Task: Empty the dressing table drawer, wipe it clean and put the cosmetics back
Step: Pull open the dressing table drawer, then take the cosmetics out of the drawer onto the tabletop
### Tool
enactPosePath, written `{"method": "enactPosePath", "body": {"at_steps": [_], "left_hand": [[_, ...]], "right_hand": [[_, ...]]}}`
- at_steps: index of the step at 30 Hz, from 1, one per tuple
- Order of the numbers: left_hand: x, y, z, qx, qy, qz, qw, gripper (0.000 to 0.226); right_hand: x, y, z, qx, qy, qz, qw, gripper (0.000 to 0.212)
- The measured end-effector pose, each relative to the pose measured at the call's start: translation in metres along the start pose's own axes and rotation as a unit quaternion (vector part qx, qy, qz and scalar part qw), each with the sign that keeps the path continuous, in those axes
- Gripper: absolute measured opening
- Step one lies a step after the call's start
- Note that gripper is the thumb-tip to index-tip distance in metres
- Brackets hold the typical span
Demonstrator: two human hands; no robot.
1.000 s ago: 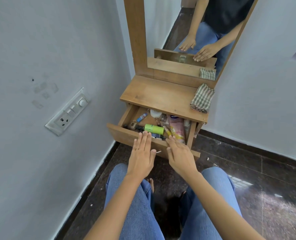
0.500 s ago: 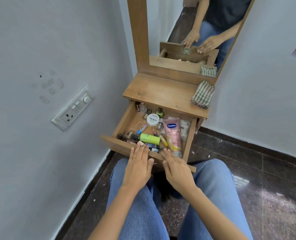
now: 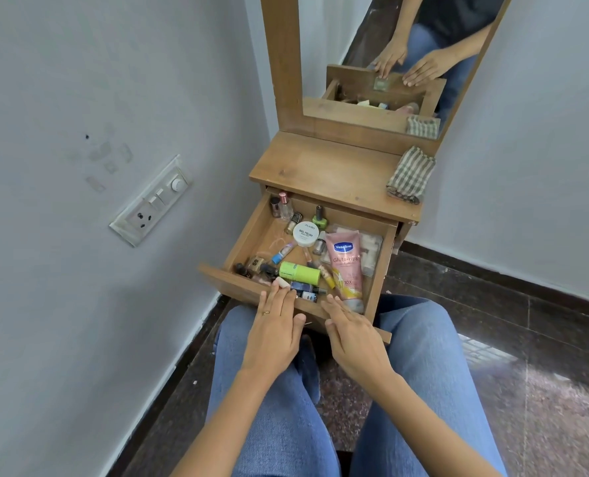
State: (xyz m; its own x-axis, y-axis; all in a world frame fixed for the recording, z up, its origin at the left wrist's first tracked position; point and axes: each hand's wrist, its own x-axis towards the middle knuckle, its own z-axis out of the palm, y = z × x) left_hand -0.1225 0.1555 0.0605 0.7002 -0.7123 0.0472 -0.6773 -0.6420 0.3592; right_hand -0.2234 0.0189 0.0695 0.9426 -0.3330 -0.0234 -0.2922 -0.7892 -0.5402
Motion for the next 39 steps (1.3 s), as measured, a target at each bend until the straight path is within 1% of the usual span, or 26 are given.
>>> {"method": "enactPosePath", "body": {"at_steps": [5,8,11,16,21,23,25,27,29,32,35,39], "left_hand": [[0.002,0.0,0.001,-0.012,0.009,-0.002,1.0,0.06],[0.004,-0.001,-0.002,-0.031,0.012,-0.004,0.999,0.058],[0.013,-0.005,-0.007,-0.049,0.022,-0.021,0.998,0.055],[0.041,-0.023,-0.018,-0.064,0.057,-0.046,0.995,0.034],[0.075,-0.048,-0.024,-0.04,0.065,-0.055,0.996,0.025],[0.088,-0.053,-0.028,-0.01,0.036,-0.063,0.997,0.026],[0.102,-0.058,-0.032,0.026,-0.019,-0.061,0.998,0.026],[0.115,-0.067,-0.035,0.057,-0.078,-0.046,0.994,0.029],[0.127,-0.076,-0.034,0.088,-0.12,-0.028,0.989,0.033],[0.141,-0.086,-0.031,0.127,-0.157,-0.012,0.979,0.036],[0.149,-0.092,-0.028,0.161,-0.189,0.005,0.969,0.037],[0.154,-0.099,-0.028,0.213,-0.193,0.045,0.957,0.037]], "right_hand": [[0.003,-0.004,-0.007,0.024,-0.001,0.024,0.999,0.04],[0.014,-0.001,-0.009,0.058,-0.001,0.052,0.997,0.034],[0.032,0.004,-0.011,0.083,0.005,0.07,0.994,0.032],[0.063,0.006,-0.013,0.059,-0.016,0.082,0.995,0.03],[0.088,0.006,-0.01,0.06,-0.041,0.084,0.994,0.033],[0.098,0.007,-0.008,0.053,-0.049,0.084,0.994,0.035],[0.109,0.008,-0.005,0.03,-0.055,0.085,0.994,0.035],[0.123,0.01,-0.001,0.007,-0.06,0.096,0.994,0.032],[0.135,0.011,0.003,-0.008,-0.065,0.113,0.991,0.028],[0.147,0.012,0.008,-0.028,-0.073,0.131,0.988,0.024],[0.153,0.014,0.014,-0.068,-0.088,0.13,0.985,0.024],[0.162,0.011,0.019,-0.116,-0.086,0.116,0.983,0.022]]}}
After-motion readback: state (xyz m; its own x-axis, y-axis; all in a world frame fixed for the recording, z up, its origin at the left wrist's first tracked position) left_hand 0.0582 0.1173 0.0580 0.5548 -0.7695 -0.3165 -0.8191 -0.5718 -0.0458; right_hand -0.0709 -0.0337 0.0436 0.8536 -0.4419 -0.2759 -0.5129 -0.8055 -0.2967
